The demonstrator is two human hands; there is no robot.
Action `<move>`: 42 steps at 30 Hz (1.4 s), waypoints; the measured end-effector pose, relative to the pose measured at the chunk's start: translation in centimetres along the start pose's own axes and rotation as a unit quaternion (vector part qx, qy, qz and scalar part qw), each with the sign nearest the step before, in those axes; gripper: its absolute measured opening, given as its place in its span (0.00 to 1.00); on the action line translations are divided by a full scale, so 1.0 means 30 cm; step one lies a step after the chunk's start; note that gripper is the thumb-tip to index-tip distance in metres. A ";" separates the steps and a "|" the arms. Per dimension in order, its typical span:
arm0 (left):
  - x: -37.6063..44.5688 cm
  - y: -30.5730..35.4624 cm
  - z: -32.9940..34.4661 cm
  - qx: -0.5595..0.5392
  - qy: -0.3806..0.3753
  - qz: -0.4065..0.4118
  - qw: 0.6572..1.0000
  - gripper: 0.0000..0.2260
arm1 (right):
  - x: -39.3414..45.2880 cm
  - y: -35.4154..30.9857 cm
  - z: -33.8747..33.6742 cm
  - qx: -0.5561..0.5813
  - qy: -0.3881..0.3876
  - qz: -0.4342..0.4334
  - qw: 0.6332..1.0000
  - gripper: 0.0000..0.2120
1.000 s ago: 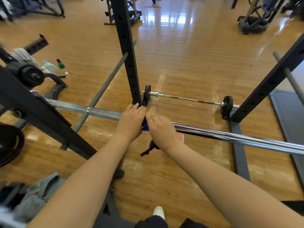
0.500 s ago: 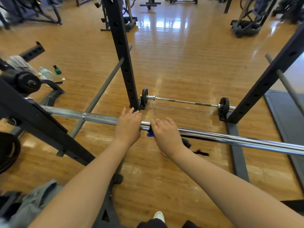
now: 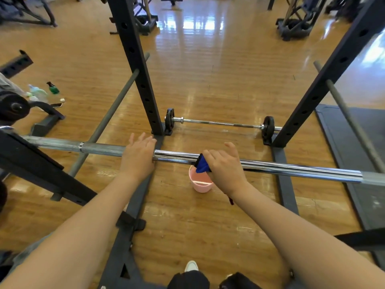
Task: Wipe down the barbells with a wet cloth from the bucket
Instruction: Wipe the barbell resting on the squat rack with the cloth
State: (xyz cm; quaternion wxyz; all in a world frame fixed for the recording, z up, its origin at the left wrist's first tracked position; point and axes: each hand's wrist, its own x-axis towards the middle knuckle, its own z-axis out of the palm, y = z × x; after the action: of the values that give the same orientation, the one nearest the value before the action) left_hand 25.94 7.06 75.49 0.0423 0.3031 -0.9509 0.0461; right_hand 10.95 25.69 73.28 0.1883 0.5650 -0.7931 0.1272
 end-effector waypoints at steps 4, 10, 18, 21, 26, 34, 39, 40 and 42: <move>-0.031 0.064 0.016 -0.019 0.033 -0.069 0.997 0.28 | -0.086 0.122 -0.018 -0.003 0.030 0.004 1.000 0.18; -0.068 0.231 0.030 -0.034 0.056 -0.084 0.994 0.32 | -0.198 0.260 -0.061 0.008 0.052 0.005 0.999 0.15; -0.059 0.574 0.030 -0.036 0.050 -0.009 0.998 0.33 | -0.343 0.461 -0.149 -0.006 0.033 0.036 0.999 0.20; -0.053 0.615 0.032 -0.023 0.042 -0.023 0.999 0.32 | -0.410 0.547 -0.183 -0.017 0.045 0.050 0.998 0.22; -0.052 0.622 0.041 -0.015 0.049 -0.024 0.998 0.32 | -0.528 0.693 -0.244 -0.035 0.052 0.095 0.993 0.22; -0.053 0.614 0.023 -0.009 0.041 -0.019 0.999 0.31 | -0.541 0.689 -0.221 -0.017 0.077 0.125 0.989 0.14; -0.050 0.603 0.052 0.001 0.050 -0.005 0.999 0.35 | -0.511 0.635 -0.216 -0.019 0.063 0.144 0.987 0.17; -0.050 0.601 0.062 0.005 0.057 -0.001 0.998 0.36 | -0.495 0.607 -0.208 -0.016 0.057 0.145 0.988 0.20; -0.052 0.591 0.050 -0.005 0.071 0.024 0.997 0.37 | -0.451 0.536 -0.186 -0.010 0.059 0.142 0.988 0.21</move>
State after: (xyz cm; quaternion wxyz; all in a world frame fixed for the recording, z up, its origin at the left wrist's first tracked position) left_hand 16.83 22.18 72.73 0.1097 0.2763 -0.9526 0.0640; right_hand 0.56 44.80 72.47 0.2202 0.4360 -0.8544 0.1775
